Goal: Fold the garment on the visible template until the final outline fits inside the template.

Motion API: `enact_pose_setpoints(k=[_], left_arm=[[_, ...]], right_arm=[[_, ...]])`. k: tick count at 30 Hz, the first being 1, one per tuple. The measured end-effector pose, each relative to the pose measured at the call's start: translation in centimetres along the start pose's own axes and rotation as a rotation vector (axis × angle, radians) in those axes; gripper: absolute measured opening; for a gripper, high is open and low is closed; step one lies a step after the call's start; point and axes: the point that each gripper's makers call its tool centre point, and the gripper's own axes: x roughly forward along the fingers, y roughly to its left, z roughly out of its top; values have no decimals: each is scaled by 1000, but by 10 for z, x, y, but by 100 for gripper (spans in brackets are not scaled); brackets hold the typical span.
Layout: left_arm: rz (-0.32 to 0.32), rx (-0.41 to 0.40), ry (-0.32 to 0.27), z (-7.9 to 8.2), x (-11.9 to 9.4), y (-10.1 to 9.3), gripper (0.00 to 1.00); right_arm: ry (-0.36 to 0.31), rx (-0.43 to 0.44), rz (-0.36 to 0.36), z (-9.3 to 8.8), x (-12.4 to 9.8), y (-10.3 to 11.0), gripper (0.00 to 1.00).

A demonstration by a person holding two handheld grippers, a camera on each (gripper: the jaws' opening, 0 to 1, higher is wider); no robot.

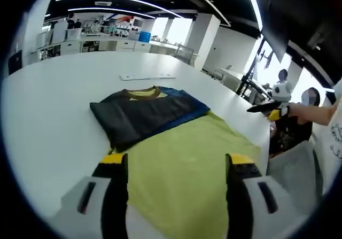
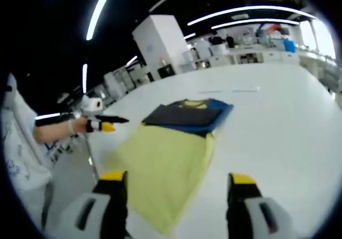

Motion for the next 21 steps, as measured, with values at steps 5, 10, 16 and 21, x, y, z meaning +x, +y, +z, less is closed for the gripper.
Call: enact_pose_setpoints(k=[5,10,16,21], left_arm=[[33,35,71,-33,-28,0,67],[60,2,95,-56,-48,-3,64],[82,-45,141,-83,-62,5,61],[78,-59,178,-97,-68,2,56]], right_arm=[[48,22,5,-25,-3,3,71],[82,37,10,-43,-4,9,65],[133,45,6,-65,-4,10,58],[168,65,29,-74,-6,12,46]])
